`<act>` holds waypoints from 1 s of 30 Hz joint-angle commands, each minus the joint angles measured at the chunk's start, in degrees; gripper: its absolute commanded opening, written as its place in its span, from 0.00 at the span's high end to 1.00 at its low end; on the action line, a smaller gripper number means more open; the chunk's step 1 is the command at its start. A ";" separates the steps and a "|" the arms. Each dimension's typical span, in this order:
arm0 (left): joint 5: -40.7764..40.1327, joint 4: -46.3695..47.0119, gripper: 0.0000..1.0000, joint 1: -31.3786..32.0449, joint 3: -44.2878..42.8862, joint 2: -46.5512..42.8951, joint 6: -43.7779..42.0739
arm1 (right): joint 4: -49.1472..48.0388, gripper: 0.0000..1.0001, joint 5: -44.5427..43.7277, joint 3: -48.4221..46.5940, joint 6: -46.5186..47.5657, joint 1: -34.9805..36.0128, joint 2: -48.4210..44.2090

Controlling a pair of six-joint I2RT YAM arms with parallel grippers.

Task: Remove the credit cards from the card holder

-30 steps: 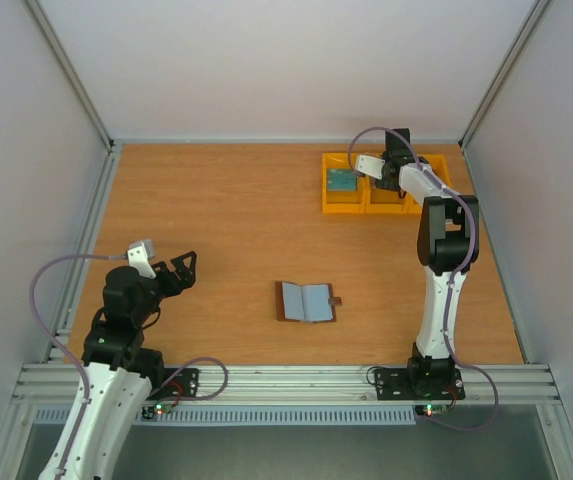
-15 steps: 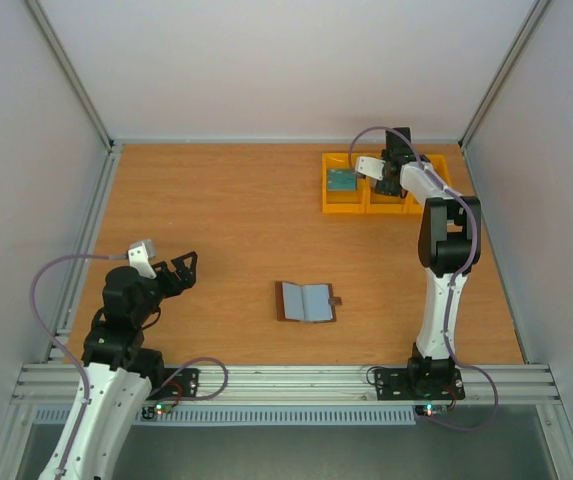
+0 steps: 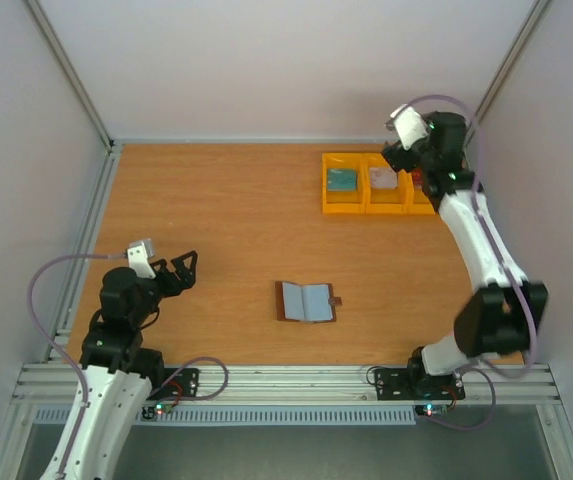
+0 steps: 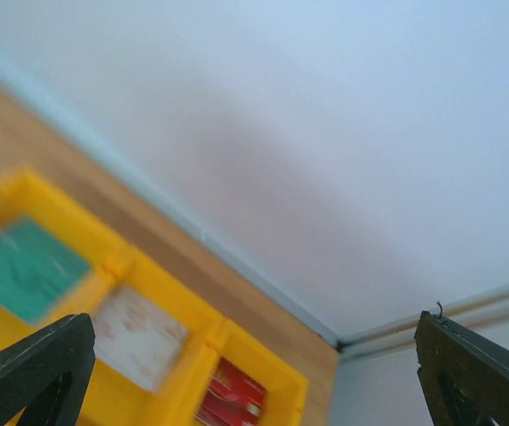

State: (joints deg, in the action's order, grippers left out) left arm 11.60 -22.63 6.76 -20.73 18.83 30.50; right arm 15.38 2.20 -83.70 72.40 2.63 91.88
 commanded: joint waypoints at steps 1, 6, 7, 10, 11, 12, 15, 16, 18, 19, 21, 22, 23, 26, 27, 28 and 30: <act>1.00 -0.81 0.00 -0.35 -7.11 2.61 -6.52 | -8.50 0.02 6.81 15.10 -29.01 -1.66 -14.76; -1.37 -9.99 0.01 -0.35 -19.51 15.10 -21.59 | -13.63 0.02 5.23 34.15 -39.70 -1.84 -26.46; -2.14 -11.83 0.01 -0.35 -22.17 18.82 -25.74 | -14.50 0.02 4.17 36.99 -41.20 -1.84 -27.59; -8.26 -16.42 0.01 -0.35 -30.41 25.47 -32.07 | -24.43 0.01 -1.43 49.30 -44.44 -1.83 -30.35; -8.95 -17.31 0.01 -0.35 -33.05 27.29 -35.61 | -29.73 0.02 -3.79 52.88 -44.49 -1.84 -30.33; -9.74 -17.19 0.01 -0.43 -34.90 28.78 -38.16 | -33.45 0.01 -6.24 55.59 -44.76 -1.84 -29.87; -10.55 -14.20 0.01 -0.51 -37.35 32.34 -40.47 | -43.22 0.01 -10.01 61.54 -45.96 -1.84 -26.50; -9.45 -12.81 0.01 -0.52 -37.07 33.47 -40.53 | -47.37 0.01 -10.02 63.52 -46.02 -1.78 -24.93; -6.33 -7.93 0.01 -0.52 -34.95 35.94 -38.92 | -59.08 0.01 -9.63 67.30 -46.06 -1.83 -19.64; -5.15 -4.18 0.00 -0.57 -32.73 37.09 -37.80 | -65.26 0.02 -9.43 69.02 -45.59 -1.79 -16.54; -2.78 3.64 0.01 -2.26 -27.16 38.71 -35.07 | -75.40 0.02 -9.61 71.33 -46.87 -2.61 -11.39; -2.05 6.02 0.01 -3.10 -24.88 39.30 -33.72 | -79.89 0.02 -8.47 71.99 -46.69 -3.32 -9.01; -2.82 8.01 0.00 -3.38 -22.91 39.96 -33.48 | -83.02 0.02 -7.83 72.47 -46.58 -3.41 -6.18; -7.15 25.33 0.01 -3.66 -12.43 40.58 -37.19 | -89.45 0.01 -5.38 72.28 -45.88 -3.57 1.04; -8.28 33.75 0.01 -3.64 -7.79 40.66 -38.01 | -86.46 0.01 -4.36 71.39 -45.41 -3.60 -0.04; -8.71 41.89 0.01 -3.68 -3.41 41.10 -37.91 | -86.00 0.01 -4.37 70.83 -45.42 -3.64 0.21; -7.48 56.90 0.00 -3.68 3.66 43.77 -35.98 | -87.34 0.02 -4.42 70.66 -45.26 -3.60 1.34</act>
State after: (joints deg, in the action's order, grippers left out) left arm 5.10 -1.39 3.31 -27.75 59.90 -5.61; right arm -60.95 -3.60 -11.25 27.11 -0.58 92.62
